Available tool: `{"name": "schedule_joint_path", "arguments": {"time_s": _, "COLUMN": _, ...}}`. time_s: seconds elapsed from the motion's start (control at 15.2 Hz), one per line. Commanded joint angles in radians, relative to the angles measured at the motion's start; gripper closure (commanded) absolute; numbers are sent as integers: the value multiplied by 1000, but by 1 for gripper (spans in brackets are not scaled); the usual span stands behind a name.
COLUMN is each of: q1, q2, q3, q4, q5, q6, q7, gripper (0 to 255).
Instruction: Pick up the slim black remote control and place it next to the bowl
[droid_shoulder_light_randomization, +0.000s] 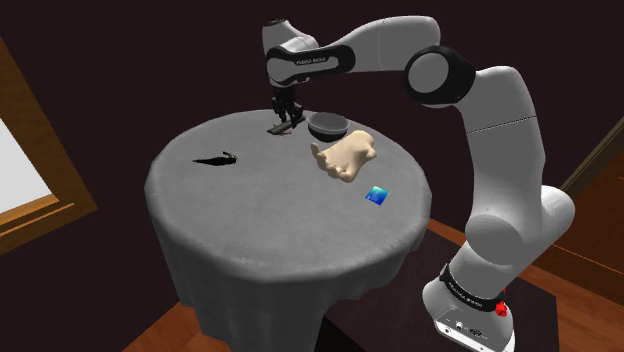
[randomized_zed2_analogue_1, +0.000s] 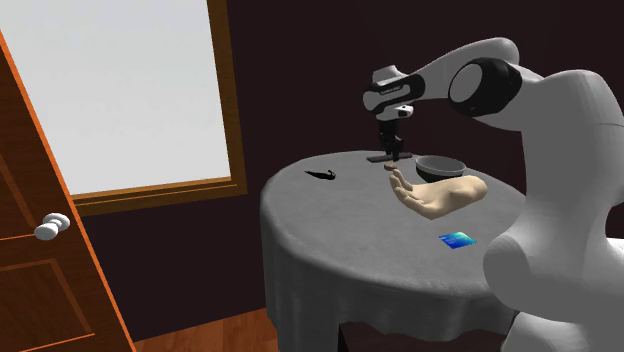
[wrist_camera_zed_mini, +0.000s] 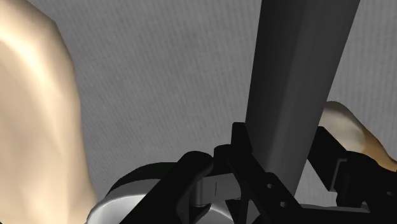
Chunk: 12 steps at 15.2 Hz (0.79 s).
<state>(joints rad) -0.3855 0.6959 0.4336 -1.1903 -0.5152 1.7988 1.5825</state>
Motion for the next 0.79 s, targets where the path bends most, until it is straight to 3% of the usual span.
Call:
{"name": "schedule_joint_path", "arguments": {"time_s": 0.0, "q1": -1, "q2": 8, "q3": -2, "q4": -13, "q5": -4, "q6": 20, "q7": 7, "gripper": 255}}
{"name": "schedule_joint_path", "arguments": {"time_s": 0.73, "q1": -7, "q2": 49, "q3": -16, "q4": -93, "q5": -30, "q6": 132, "q7": 46, "gripper": 255}}
